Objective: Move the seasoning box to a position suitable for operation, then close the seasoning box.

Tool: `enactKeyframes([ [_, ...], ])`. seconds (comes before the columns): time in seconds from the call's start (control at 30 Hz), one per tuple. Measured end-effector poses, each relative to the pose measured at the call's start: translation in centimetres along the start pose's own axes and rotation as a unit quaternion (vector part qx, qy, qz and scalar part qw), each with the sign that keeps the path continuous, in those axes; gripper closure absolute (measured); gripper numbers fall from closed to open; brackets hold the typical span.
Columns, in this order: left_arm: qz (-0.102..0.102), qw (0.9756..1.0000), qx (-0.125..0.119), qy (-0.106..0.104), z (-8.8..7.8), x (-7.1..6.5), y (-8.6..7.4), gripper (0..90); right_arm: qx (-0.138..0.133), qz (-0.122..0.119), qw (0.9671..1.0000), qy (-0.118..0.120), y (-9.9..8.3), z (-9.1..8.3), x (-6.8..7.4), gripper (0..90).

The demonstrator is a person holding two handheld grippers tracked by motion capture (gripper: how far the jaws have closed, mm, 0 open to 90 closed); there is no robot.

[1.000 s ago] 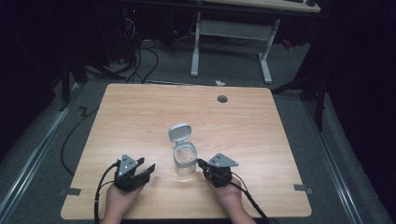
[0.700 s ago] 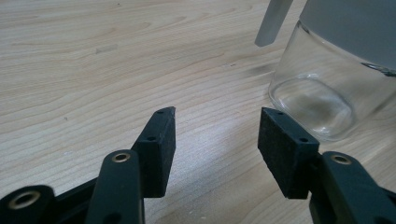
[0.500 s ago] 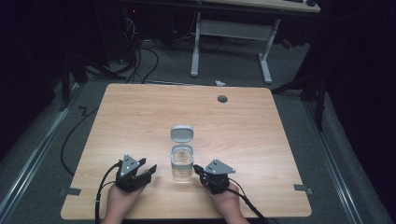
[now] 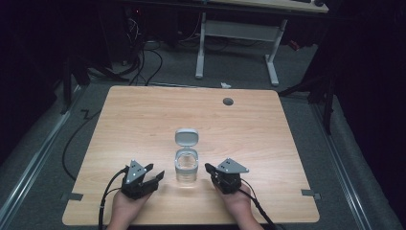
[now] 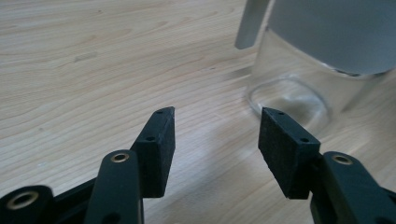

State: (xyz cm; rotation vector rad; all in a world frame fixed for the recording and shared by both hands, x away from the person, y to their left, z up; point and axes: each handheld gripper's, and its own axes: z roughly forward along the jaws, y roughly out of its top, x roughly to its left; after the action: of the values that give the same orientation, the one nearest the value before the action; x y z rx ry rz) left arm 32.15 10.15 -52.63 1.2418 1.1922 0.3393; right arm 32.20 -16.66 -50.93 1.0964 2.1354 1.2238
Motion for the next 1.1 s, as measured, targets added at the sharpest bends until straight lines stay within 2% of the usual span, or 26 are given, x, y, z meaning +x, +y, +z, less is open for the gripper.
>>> enactKeyframes([
  [0.1,-0.013,0.9996,0.012,-0.024,-0.2,-0.8,-0.4,49.5,0.0,0.008,0.9999,-0.008,0.4,-0.1,-0.9,90.0],
  [0.13,-0.011,0.999,0.021,-0.037,-0.2,-1.2,-0.7,53.6,0.0,0.01,0.9999,-0.01,0.6,-0.1,-1.3,90.0],
  [0.2,0.013,0.9983,0.031,-0.049,-0.3,-1.9,-1.3,59.0,-0.001,0.012,0.9998,-0.018,0.9,0.0,-2.0,90.0],
  [0.23,0.019,0.9978,0.032,-0.055,-0.3,-2.3,-1.5,61.1,-0.001,0.015,0.9997,-0.021,1.0,0.0,-2.3,90.0],
  [0.33,0.021,0.997,0.031,-0.068,-0.4,-3.0,-1.8,68.3,-0.002,0.022,0.9993,-0.03,1.6,0.2,-3.1,90.0],
  [0.37,0.023,0.9965,0.034,-0.073,-0.4,-3.4,-1.9,74.6,-0.002,0.026,0.9992,-0.03,2.1,0.5,-3.7,90.0],
  [0.43,0.026,0.996,0.033,-0.079,-0.4,-3.7,-2.1,80.8,-0.005,0.031,0.9991,-0.028,2.6,0.7,-4.0,90.0],
  [0.53,0.032,0.9956,0.036,-0.081,-0.4,-4.0,-2.4,85.0,-0.008,0.03,0.9992,-0.027,3.2,1.1,-4.3,90.0],
  [0.63,0.013,0.9957,0.034,-0.085,-0.3,-4.4,-2.6,88.2,-0.013,0.027,0.9992,-0.026,4.3,1.7,-4.5,90.0],
  [0.7,0.01,0.9957,0.04,-0.083,0.1,-4.8,-3.0,89.6,-0.017,0.027,0.9992,-0.025,5.3,2.4,-4.7,90.0],
  [0.8,0.015,0.9954,0.045,-0.083,0.3,-5.1,-3.3,89.8,-0.02,0.029,0.9992,-0.021,5.9,2.8,-4.7,90.0],
  [0.9,0.012,0.9953,0.047,-0.084,0.9,-5.6,-3.6,89.9,-0.028,0.026,0.9991,-0.017,7.5,3.6,-4.6,90.0],
  [1.1,0.013,0.9956,0.048,-0.08,1.2,-5.7,-3.6,89.6,-0.039,0.021,0.999,-0.01,9.5,4.6,-4.1,89.9],
])
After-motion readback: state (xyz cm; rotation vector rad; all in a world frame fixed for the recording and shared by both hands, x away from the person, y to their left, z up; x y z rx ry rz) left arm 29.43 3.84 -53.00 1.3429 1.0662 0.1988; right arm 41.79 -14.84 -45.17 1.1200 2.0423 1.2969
